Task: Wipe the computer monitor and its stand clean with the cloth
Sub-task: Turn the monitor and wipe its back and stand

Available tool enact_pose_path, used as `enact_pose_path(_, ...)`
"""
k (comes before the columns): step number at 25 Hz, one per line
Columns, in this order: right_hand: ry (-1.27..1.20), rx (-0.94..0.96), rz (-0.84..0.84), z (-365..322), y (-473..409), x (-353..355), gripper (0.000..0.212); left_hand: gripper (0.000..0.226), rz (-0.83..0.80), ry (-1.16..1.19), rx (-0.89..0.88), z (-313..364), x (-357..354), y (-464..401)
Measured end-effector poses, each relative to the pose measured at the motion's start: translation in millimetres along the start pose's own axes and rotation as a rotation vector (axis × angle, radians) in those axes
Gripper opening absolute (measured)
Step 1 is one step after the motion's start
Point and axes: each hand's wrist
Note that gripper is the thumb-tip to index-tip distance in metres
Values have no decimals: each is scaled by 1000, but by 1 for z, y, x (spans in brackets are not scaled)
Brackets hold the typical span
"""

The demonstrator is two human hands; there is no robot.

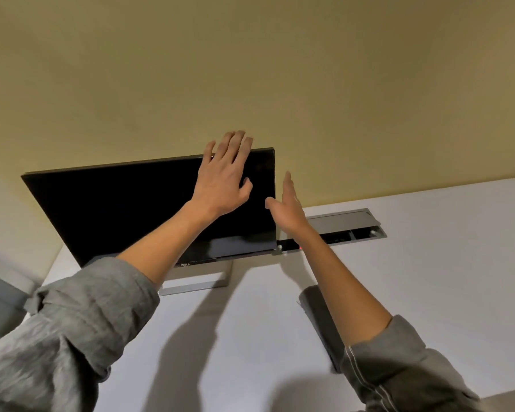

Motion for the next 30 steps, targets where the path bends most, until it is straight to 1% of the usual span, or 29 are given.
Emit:
enact_pose_path(2,-4,-29,-35,-6,-8,-6,83,90,-142,-83,16,-11,-4,-6)
enact_pose_path(3,-16,-41,-49,-7,-12,-10,86,93,-184,-107,14,-14,-7,-7)
enact_pose_path(6,-20,-47,-56,-9,-16,-21,99,95,-229,-144,6,-18,-14,-4)
enact_pose_path(9,-22,-51,-16,-12,-17,-31,104,96,-220,-159,30,-15,-19,-3)
enact_pose_path(13,-7,-62,61,-13,-17,-43,101,95,-177,-180,49,-15,-28,-1)
enact_pose_path(18,6,-114,34,-12,-16,-47,98,101,-139,-193,37,-21,-39,4)
enact_pose_path(23,-71,-135,23,-17,-9,-47,101,95,-129,-215,58,-17,-37,7)
enact_pose_path(30,-57,-96,-29,-16,18,-47,107,98,-116,-250,75,-10,-27,20)
Point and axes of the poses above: each hand's wrist, its own y-axis away from the middle knuckle, its own x-axis out of the back of the hand, z = x × y, and after that the axes turned 1 degree about y, right-handed
